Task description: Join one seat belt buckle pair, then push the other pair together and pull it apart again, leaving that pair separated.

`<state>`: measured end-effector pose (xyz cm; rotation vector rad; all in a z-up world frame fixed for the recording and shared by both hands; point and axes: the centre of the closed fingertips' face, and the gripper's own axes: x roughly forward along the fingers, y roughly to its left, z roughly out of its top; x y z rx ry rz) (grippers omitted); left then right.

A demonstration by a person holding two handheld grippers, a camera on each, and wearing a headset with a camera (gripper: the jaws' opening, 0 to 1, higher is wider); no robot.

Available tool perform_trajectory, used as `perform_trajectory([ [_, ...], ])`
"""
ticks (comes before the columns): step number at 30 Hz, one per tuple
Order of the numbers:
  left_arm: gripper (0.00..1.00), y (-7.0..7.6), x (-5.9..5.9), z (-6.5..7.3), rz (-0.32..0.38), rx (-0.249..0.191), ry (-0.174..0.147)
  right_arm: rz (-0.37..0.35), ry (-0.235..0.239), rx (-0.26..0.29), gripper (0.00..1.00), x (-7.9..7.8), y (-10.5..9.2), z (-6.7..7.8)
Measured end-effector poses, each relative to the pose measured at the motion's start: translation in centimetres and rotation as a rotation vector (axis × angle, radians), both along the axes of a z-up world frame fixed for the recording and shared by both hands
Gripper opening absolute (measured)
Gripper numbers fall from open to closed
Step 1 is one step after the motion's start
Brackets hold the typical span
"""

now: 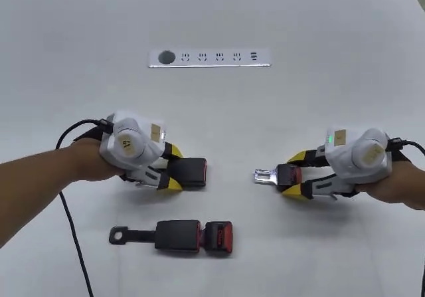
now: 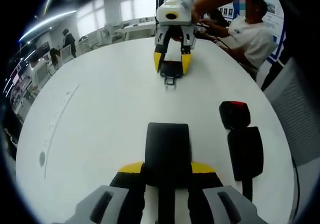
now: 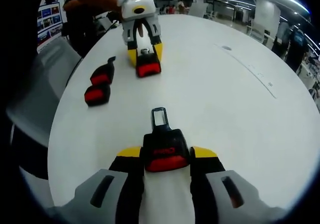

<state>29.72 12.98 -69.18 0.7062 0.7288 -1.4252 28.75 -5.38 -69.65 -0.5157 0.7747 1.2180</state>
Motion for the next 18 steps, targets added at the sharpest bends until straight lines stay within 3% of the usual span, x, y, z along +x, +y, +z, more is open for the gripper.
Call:
perform_trajectory([
  [18,0.33,0.0,0.3,0.0,0.044,0.018,0.012,-0.008,-0.010,0.023,0.34,1.0,3.4,-0.2],
])
